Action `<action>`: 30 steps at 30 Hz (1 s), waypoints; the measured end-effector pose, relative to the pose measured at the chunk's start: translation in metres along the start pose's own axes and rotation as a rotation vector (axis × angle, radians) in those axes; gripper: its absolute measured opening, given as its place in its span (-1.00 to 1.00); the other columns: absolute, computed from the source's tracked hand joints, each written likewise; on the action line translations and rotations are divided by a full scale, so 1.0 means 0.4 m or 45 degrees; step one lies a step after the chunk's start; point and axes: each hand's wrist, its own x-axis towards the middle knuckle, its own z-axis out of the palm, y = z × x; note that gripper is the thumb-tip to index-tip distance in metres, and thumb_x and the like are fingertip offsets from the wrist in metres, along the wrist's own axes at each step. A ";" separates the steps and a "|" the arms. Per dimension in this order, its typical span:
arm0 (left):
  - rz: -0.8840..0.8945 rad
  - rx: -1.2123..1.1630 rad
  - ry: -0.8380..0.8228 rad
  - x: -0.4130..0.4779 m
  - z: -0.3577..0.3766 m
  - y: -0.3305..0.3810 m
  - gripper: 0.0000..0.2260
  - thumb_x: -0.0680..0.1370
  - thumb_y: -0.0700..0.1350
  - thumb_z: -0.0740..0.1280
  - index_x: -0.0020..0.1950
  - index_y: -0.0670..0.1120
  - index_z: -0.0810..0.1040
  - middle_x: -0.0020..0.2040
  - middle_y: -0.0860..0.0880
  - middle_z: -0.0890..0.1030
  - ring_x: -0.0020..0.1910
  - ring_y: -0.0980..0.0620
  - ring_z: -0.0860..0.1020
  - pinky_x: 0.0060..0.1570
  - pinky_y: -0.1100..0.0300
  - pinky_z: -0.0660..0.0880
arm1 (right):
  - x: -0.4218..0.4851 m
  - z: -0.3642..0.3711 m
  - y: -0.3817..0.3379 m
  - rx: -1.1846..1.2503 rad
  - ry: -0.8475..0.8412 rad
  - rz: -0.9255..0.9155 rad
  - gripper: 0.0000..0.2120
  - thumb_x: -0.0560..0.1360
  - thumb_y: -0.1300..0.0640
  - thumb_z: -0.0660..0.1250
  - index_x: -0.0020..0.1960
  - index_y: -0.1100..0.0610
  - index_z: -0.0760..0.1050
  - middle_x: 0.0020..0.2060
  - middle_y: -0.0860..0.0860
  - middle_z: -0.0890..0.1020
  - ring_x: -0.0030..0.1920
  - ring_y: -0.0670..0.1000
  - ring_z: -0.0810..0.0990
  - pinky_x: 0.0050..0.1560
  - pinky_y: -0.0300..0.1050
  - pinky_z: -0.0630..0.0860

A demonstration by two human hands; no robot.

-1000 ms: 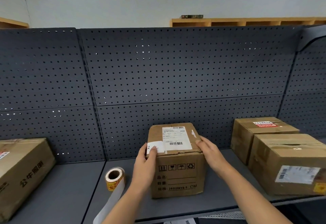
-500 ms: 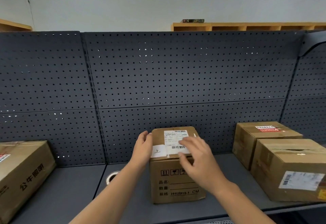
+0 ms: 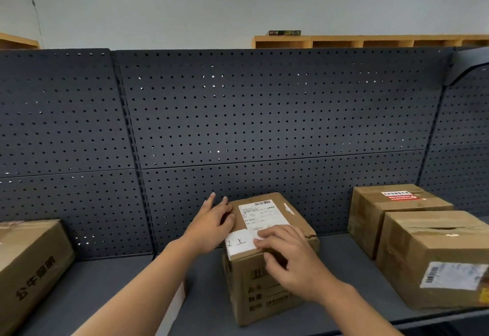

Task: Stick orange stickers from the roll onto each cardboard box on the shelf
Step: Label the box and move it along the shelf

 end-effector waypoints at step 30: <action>-0.133 -0.466 0.298 -0.126 0.057 0.035 -0.67 0.65 0.19 0.26 0.34 0.07 0.45 0.25 0.11 0.49 0.15 0.16 0.53 0.11 0.16 0.51 | -0.040 -0.066 0.078 0.814 0.526 0.788 -0.65 0.70 -0.04 0.22 0.46 -0.01 0.43 0.23 -0.23 0.56 0.21 -0.30 0.51 0.03 -0.35 0.43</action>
